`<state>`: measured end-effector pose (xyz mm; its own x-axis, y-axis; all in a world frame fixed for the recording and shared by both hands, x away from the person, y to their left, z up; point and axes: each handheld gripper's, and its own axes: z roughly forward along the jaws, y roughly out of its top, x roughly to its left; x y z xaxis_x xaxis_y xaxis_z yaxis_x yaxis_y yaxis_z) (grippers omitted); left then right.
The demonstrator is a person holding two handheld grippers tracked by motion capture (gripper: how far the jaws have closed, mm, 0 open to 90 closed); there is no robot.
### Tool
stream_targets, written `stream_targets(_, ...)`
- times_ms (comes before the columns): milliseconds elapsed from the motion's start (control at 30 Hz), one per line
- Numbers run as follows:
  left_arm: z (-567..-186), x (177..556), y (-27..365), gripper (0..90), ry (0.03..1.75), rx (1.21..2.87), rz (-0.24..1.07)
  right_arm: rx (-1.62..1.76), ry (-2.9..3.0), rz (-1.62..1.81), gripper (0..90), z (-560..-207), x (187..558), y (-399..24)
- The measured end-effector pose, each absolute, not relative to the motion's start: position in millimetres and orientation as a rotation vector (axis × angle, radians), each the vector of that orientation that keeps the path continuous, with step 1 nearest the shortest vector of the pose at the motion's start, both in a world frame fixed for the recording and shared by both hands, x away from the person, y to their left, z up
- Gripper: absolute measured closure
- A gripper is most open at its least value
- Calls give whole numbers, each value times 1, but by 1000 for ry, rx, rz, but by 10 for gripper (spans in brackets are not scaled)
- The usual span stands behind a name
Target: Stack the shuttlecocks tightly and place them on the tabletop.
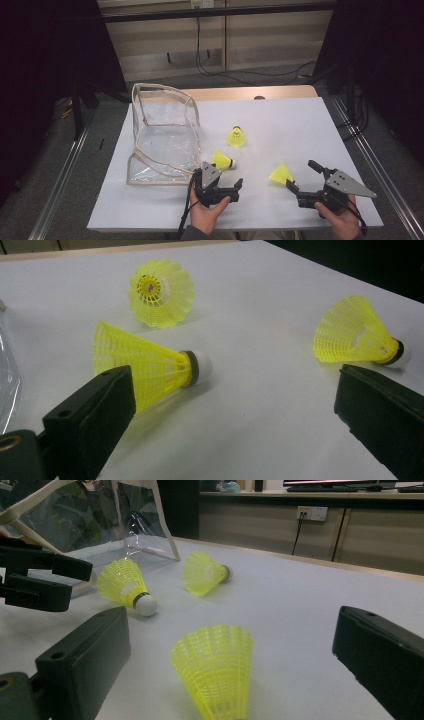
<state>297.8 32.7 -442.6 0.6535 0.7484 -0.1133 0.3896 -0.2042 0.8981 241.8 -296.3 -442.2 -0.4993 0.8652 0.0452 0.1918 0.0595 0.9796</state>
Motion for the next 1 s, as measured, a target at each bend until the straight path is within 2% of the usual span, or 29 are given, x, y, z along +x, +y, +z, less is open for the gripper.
stream_targets(800, -449, 306, 12, 17, 1062, 1720, 629, 1069, 1751, 1481, 18, -442, 240, -299)
stream_targets(1000, -451, 307, 10, 14, 1073, 1722, 641, 1069, 1743, 1476, 18, -442, 239, -301)
